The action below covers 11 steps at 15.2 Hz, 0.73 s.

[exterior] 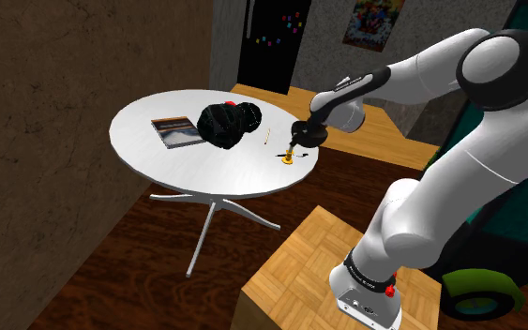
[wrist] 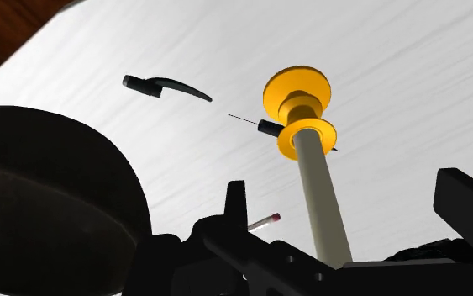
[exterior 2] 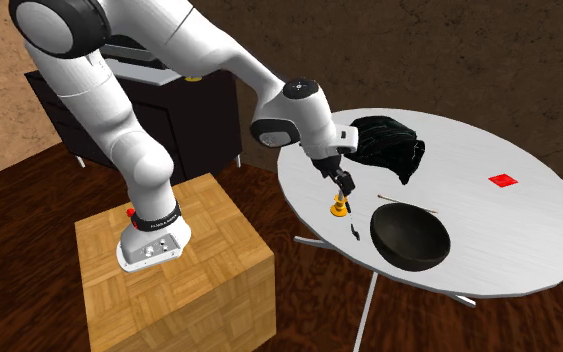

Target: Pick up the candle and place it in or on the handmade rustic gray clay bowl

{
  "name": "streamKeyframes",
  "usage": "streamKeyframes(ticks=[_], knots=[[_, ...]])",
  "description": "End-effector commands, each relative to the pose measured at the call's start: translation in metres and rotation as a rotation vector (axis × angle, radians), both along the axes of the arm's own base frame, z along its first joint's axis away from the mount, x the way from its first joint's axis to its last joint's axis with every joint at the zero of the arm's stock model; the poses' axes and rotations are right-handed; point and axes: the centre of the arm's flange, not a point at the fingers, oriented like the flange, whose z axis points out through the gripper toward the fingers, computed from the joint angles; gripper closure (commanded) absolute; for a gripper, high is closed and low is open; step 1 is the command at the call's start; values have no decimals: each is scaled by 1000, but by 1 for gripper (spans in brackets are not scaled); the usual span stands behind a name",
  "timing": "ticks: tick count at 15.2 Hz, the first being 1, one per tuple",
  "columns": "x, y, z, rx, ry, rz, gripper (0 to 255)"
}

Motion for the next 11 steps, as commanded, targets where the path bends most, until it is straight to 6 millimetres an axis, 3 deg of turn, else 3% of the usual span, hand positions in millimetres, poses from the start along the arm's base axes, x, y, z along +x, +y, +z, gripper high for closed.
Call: streamKeyframes(ticks=[1,7,11], knots=[[4,-3,-9,-4,-3,-1,0],[16,-4,-36,-4,-3,-1,0],[16,-4,-36,-4,-3,-1,0]])
